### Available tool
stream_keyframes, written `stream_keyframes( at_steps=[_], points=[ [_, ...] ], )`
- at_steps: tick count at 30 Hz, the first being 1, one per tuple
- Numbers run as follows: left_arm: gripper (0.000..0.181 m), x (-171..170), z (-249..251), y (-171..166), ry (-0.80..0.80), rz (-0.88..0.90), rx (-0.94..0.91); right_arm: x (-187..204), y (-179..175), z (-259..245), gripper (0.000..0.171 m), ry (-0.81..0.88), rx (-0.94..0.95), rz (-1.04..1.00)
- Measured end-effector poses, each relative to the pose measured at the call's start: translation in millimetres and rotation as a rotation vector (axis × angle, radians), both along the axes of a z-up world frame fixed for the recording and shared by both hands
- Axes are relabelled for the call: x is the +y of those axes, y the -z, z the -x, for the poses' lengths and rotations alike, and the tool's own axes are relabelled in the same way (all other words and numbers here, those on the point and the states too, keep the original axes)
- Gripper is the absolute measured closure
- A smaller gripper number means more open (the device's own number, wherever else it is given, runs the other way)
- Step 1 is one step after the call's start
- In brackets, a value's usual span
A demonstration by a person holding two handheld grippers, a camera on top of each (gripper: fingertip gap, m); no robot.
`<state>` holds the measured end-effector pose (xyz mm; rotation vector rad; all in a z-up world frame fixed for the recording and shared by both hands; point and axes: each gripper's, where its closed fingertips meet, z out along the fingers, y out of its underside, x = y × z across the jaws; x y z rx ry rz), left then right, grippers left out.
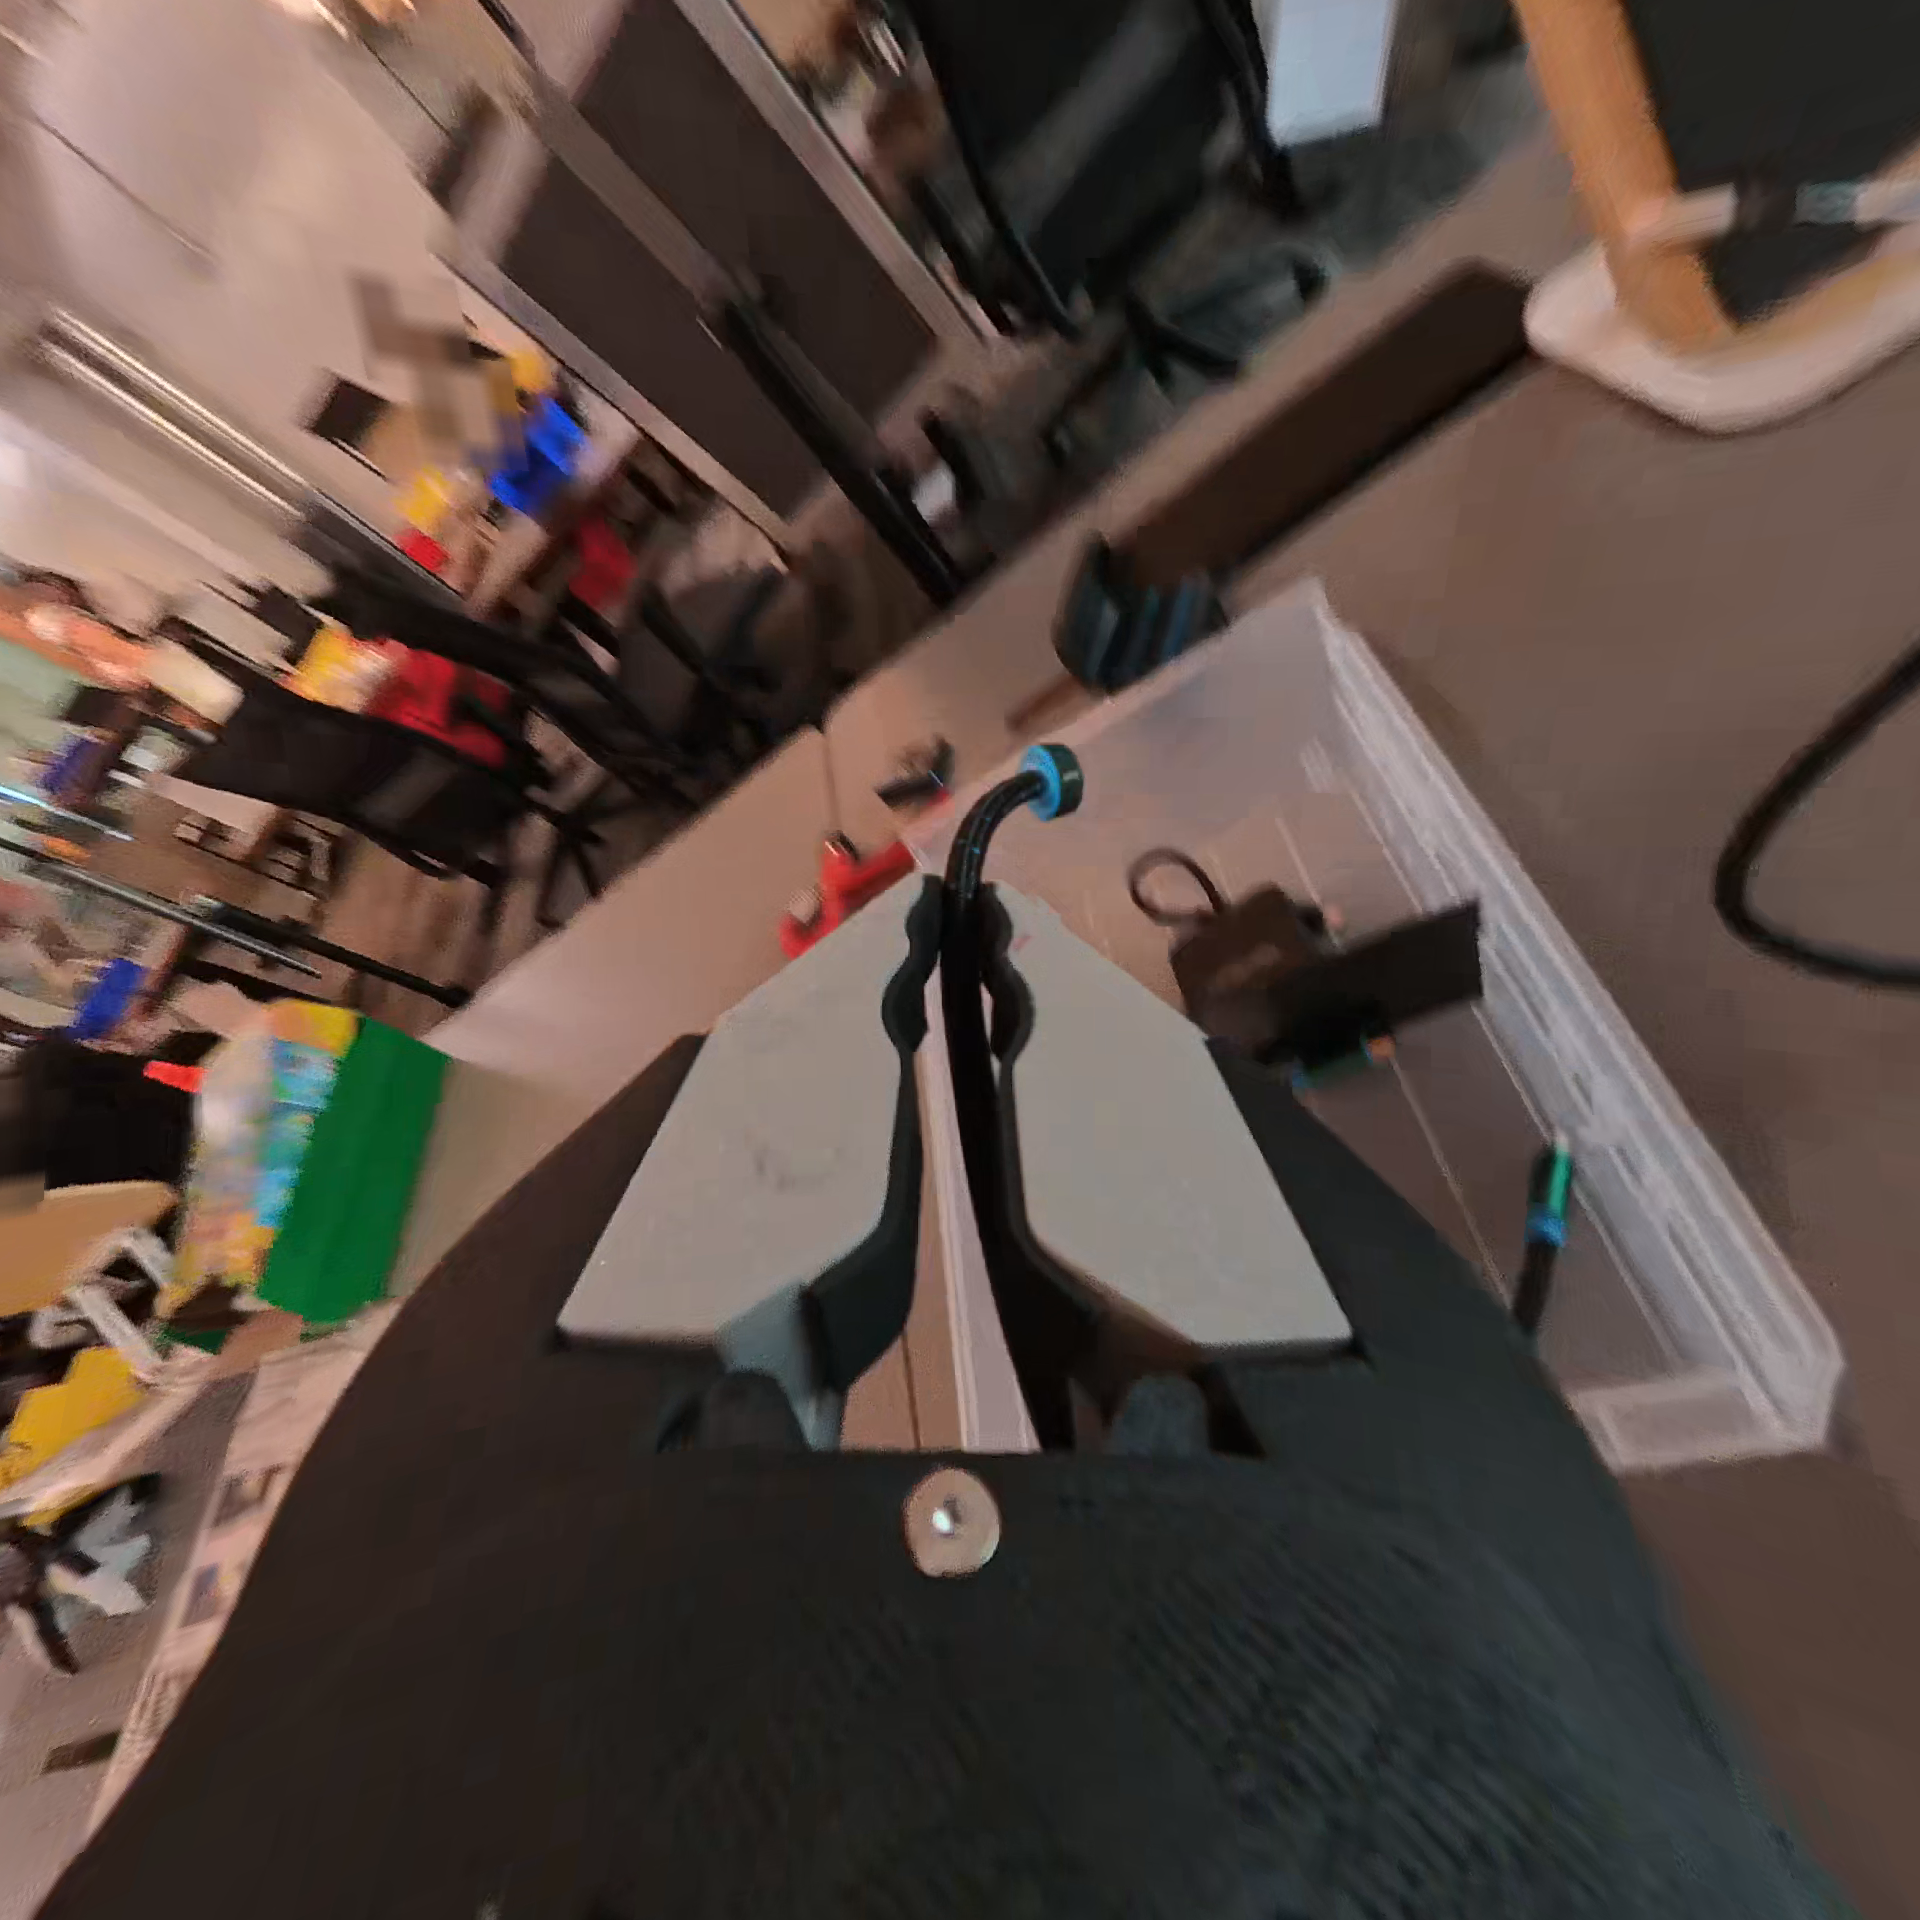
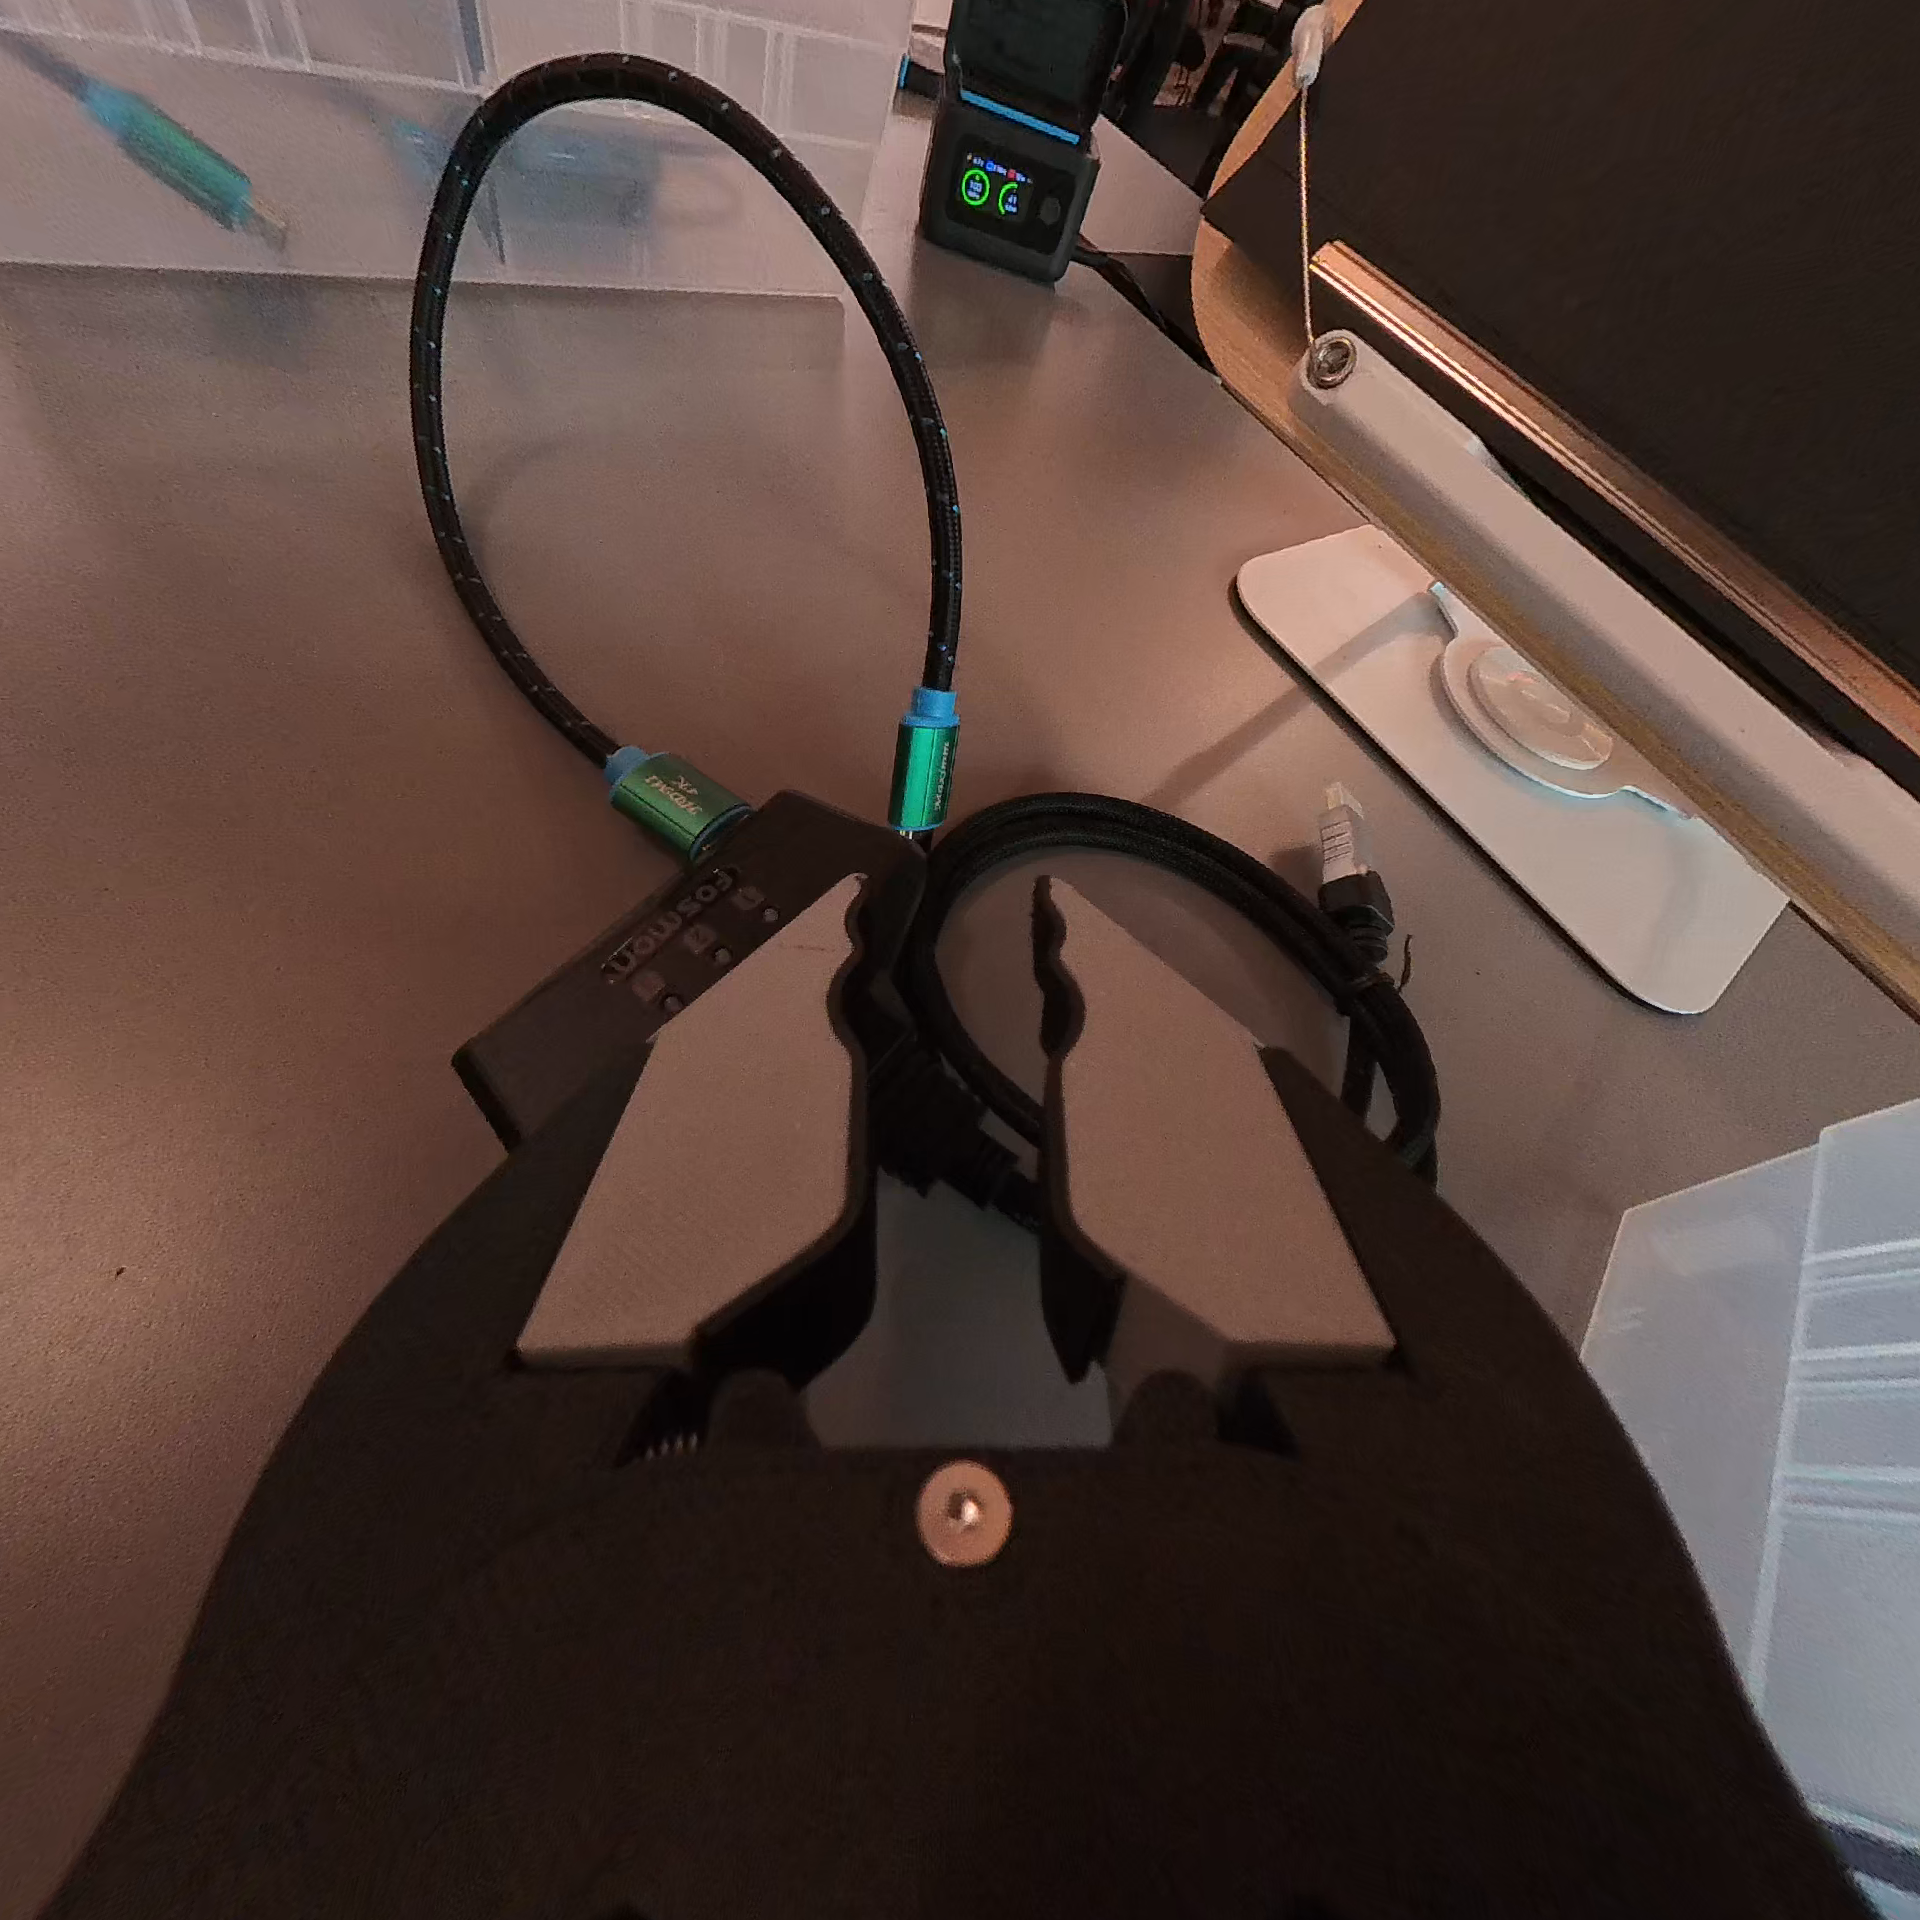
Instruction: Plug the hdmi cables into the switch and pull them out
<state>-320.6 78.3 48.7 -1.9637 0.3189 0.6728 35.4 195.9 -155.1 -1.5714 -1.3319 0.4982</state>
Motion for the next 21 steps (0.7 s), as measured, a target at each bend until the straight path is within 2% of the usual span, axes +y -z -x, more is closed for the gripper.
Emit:
stream_keyframes(
  at_steps=[2, 5, 8, 10, 12, 16, 18, 21],
  points=[
    [0.177, -1.3, -16.4, -32.8, 0.026, -0.114, 0.021, 0.4, -0.7, -1.1, 0.145, 0.003, 0.004, 0.000],
    [0.177, -4.9, -63.1, -62.9, 0.141, -0.212, -0.006, 1.2, -2.6, -1.7, 0.145, 0.005, 0.019, 0.006],
    [0.176, -11.2, -136.5, -73.1, 0.334, -0.261, 0.014, 2.8, -5.0, -2.1, 0.144, 0.010, 0.038, 0.016],
    [0.177, -15.5, -191.4, -59.8, 0.475, -0.248, 0.090, 5.4, -6.6, -3.5, 0.143, 0.023, 0.048, 0.017],
    [0.177, -19.2, -250.0, -22.9, 0.627, -0.213, 0.210, 8.8, -7.2, -5.4, 0.143, 0.040, 0.053, 0.017],
    [0.177, -25.5, -335.0, 107.6, 0.773, -0.042, 0.409, 14.3, -7.5, -8.8, 0.142, 0.066, 0.061, 0.027],
    [0.176, -31.2, -358.3, 172.2, 0.791, 0.030, 0.496, 15.3, -7.9, -9.5, 0.142, 0.070, 0.065, 0.030],
    [0.174, -40.9, -376.3, 221.8, 0.817, 0.131, 0.518, 13.8, -7.1, -8.2, 0.140, 0.059, 0.061, 0.032]
  ],
)
